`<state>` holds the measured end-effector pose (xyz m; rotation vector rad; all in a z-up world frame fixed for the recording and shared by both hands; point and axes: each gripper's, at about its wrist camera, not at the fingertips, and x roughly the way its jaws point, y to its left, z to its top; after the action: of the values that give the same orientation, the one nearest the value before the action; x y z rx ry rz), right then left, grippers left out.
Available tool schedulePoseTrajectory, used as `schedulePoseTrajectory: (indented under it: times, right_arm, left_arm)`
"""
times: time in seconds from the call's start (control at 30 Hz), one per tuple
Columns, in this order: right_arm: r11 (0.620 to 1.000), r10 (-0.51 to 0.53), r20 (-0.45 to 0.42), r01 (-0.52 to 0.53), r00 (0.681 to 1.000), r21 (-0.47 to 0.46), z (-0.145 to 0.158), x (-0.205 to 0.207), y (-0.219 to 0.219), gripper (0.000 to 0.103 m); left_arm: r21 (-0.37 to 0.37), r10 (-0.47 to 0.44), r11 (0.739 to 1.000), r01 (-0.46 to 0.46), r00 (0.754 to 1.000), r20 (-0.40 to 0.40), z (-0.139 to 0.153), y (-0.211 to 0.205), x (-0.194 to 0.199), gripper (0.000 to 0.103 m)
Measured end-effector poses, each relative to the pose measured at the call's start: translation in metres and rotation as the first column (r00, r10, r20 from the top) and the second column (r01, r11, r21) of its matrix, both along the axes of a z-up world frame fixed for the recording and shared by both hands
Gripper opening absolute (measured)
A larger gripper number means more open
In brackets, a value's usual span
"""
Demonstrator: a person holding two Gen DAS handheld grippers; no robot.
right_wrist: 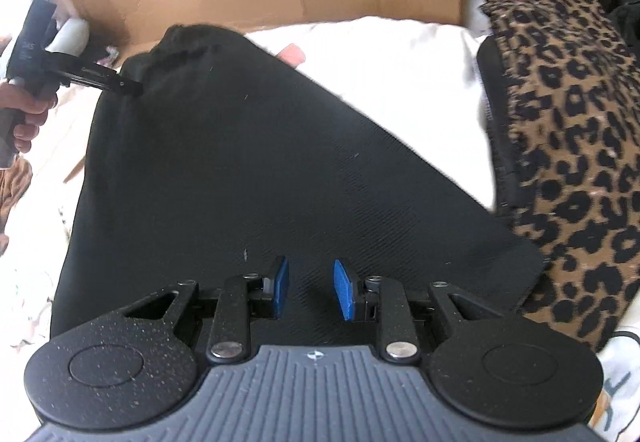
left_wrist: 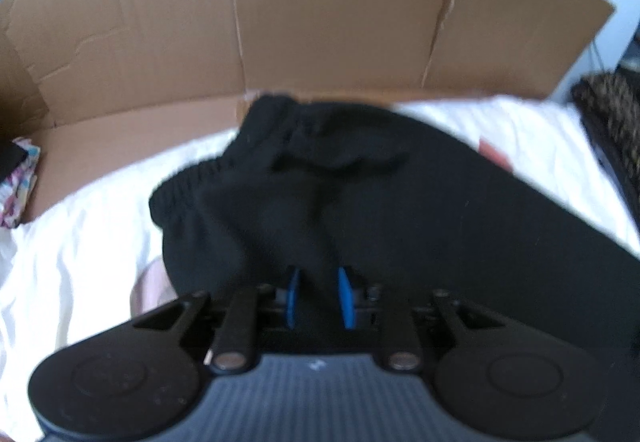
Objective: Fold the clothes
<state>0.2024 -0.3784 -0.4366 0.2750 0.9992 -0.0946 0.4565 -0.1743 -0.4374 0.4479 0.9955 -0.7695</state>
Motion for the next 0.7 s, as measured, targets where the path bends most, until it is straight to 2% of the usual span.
schedulePoseTrajectory:
  times: [0.1,0.2,0.3,0.47,0.7]
  right_arm:
    - [1.0,0.004,-0.038,-0.005,0.999,-0.009,-0.01,0.002,0.0,0.032]
    - [1.0,0.002,-0.062,-0.004,0.998,-0.025,-0.015,-0.004,-0.004,0.032]
    - [0.999,0.003,-0.087,-0.007,0.996,-0.044,-0.017,-0.018,-0.008,0.032]
    - [0.998,0.0,-0.109,-0.006,0.994,-0.057,-0.012,-0.041,-0.015,0.032]
    - [0.998,0.003,-0.07,-0.008,0.998,-0.064,0.005,-0.043,-0.011,0.032]
  left_arm:
    - [0.058,0.026,0.998,-0.027,0.999,0.027,-0.009,-0.001,0.001,0.02]
    - [0.051,0.071,0.996,-0.073,0.997,0.031,-0.008,-0.001,0.007,0.013]
    - [0.068,0.064,0.995,-0.069,0.995,0.071,0.002,-0.003,0.004,0.013]
    - [0.006,0.095,0.995,-0.095,0.995,0.018,0.02,0.005,-0.007,0.014]
    - [-0.047,0.099,0.994,-0.102,0.994,-0.05,0.024,0.01,-0.055,0.015]
